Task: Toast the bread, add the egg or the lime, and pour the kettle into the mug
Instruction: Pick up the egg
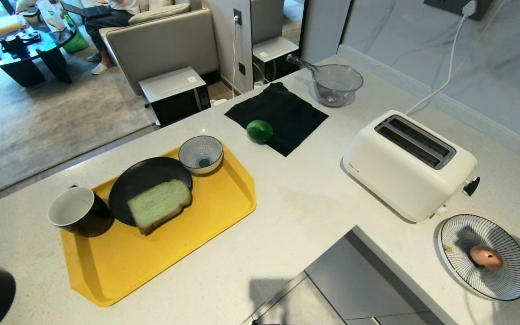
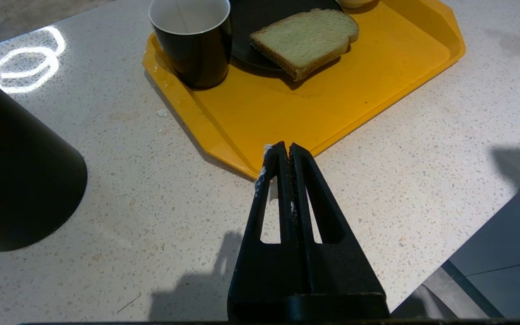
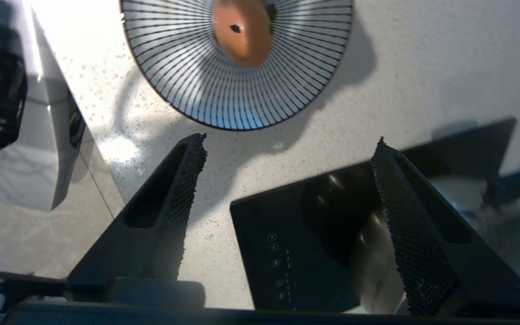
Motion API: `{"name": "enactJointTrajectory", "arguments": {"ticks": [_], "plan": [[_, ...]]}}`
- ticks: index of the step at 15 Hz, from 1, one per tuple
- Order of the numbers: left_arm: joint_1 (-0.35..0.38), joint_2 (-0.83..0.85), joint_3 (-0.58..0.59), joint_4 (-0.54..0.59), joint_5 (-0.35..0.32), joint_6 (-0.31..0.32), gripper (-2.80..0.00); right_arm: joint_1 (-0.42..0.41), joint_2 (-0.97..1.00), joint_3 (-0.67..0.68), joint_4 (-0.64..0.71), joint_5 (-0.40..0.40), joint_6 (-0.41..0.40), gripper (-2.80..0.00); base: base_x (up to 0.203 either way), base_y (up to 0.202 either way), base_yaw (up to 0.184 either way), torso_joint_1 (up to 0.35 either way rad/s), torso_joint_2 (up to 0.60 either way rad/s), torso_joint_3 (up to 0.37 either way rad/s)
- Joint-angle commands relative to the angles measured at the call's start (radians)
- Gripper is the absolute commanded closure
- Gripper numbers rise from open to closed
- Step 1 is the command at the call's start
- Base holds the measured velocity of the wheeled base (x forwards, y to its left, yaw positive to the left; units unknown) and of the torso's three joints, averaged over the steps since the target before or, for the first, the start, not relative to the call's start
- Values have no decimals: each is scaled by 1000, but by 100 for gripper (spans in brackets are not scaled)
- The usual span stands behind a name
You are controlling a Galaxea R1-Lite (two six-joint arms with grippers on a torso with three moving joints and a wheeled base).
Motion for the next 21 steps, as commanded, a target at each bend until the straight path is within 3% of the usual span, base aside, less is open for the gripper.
{"name": "enactJointTrajectory", "arguments": {"ticks": [1, 3, 11, 12, 16, 21], "plan": [[0, -2, 17, -1, 1, -1, 0, -77, 102, -7, 6, 152, -111, -280, 0, 0, 0, 0, 0, 0], [0, -2, 17, -1, 1, 0, 0, -89, 142, -3, 10, 203, -137, -280, 0, 0, 0, 0, 0, 0], [0, -2, 17, -1, 1, 0, 0, -91, 317, -29, -62, 208, -213, -280, 0, 0, 0, 0, 0, 0], [0, -2, 17, -1, 1, -1, 0, -93, 336, -30, -71, 210, -237, -280, 0, 0, 0, 0, 0, 0], [0, -2, 17, -1, 1, -1, 0, -146, 395, -38, -73, 230, -469, -280, 0, 0, 0, 0, 0, 0], [0, -2, 17, -1, 1, -1, 0, -146, 412, -45, -66, 300, -478, -280, 0, 0, 0, 0, 0, 0]]}}
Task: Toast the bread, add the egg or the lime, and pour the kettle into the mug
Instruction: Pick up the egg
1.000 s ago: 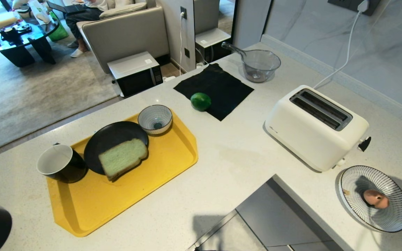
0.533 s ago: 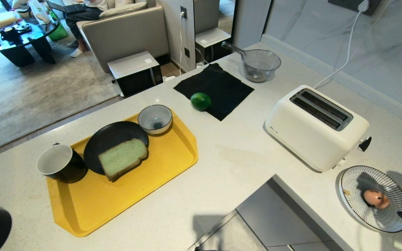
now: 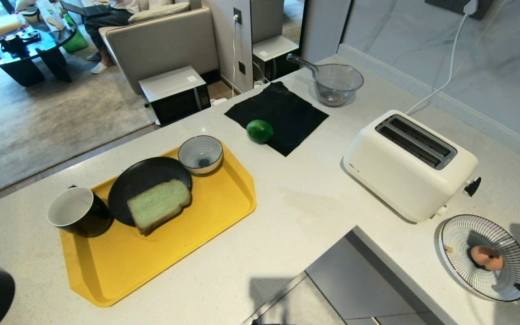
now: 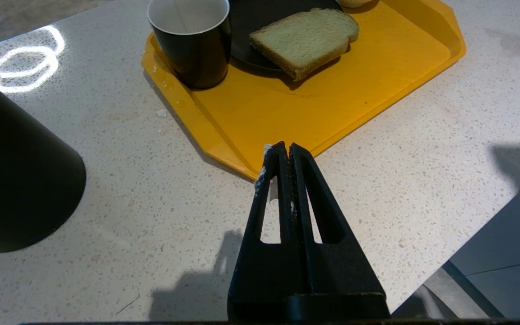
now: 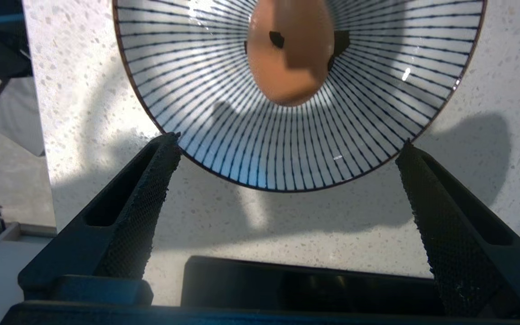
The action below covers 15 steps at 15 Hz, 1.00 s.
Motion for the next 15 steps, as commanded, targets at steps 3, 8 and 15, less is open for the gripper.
{"name": "enactJointTrajectory", "arguments": {"ticks": [3, 8, 15], "plan": [[0, -2, 17, -1, 0, -1, 0, 4, 32, -2, 4, 35, -8, -280, 0, 0, 0, 0, 0, 0], [0, -2, 17, -1, 0, -1, 0, 34, 63, -15, -2, 51, -8, -280, 0, 0, 0, 0, 0, 0], [0, -2, 17, -1, 0, -1, 0, 73, 92, -29, -4, 48, -5, -280, 0, 0, 0, 0, 0, 0]]}}
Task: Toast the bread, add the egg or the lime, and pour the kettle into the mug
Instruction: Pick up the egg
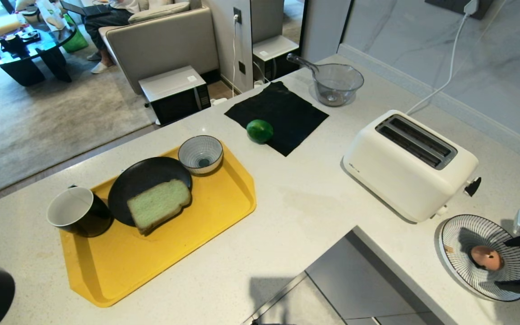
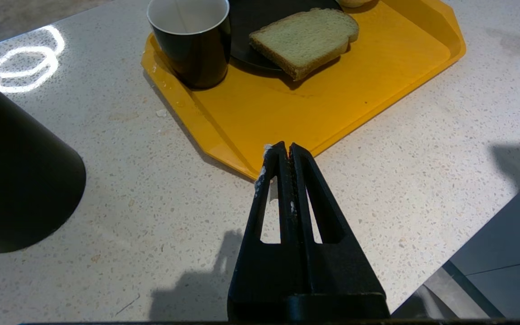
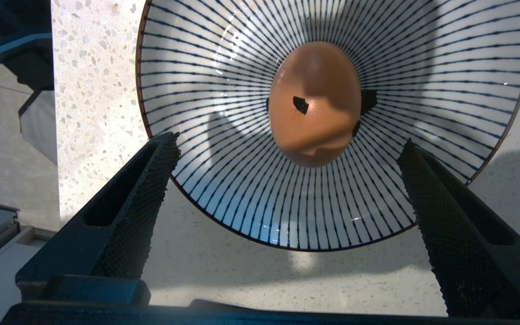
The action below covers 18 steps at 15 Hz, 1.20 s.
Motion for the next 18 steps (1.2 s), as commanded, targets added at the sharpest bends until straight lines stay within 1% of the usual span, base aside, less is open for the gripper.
{"name": "enactJointTrajectory", "arguments": {"ticks": [1, 6, 9, 18], "plan": [[0, -2, 17, -1, 1, 0, 0, 14, 16, -8, 1, 4, -7, -280, 0, 0, 0, 0, 0, 0], [0, -2, 17, -1, 1, 0, 0, 29, 64, -39, -5, -3, -9, -280, 0, 0, 0, 0, 0, 0], [0, -2, 17, -1, 1, 0, 0, 38, 92, -37, -75, -6, -6, -280, 0, 0, 0, 0, 0, 0], [0, -2, 17, -1, 1, -1, 0, 56, 94, -37, -79, -19, -6, -280, 0, 0, 0, 0, 0, 0]]}}
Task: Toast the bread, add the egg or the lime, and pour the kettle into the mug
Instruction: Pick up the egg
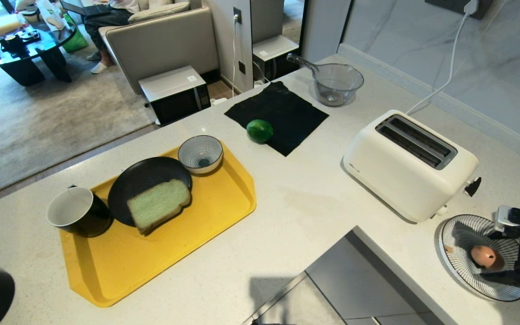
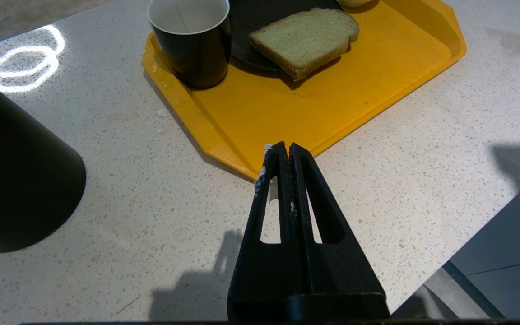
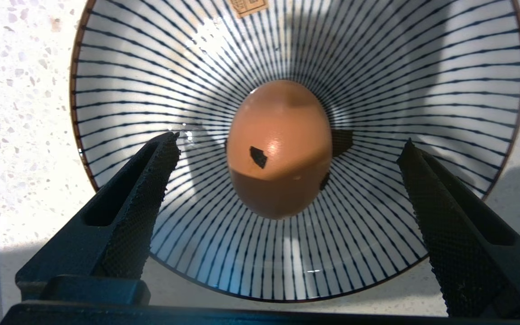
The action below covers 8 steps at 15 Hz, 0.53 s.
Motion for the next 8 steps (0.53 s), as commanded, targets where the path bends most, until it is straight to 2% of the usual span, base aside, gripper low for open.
{"name": "enactJointTrajectory", "arguments": {"ticks": [1, 8], "plan": [[0, -2, 17, -1, 1, 0, 0, 1, 1, 3, 1, 0, -8, -280, 0, 0, 0, 0, 0, 0], [0, -2, 17, -1, 1, 1, 0, 1, 1, 18, 1, -1, -10, -280, 0, 0, 0, 0, 0, 0]]}}
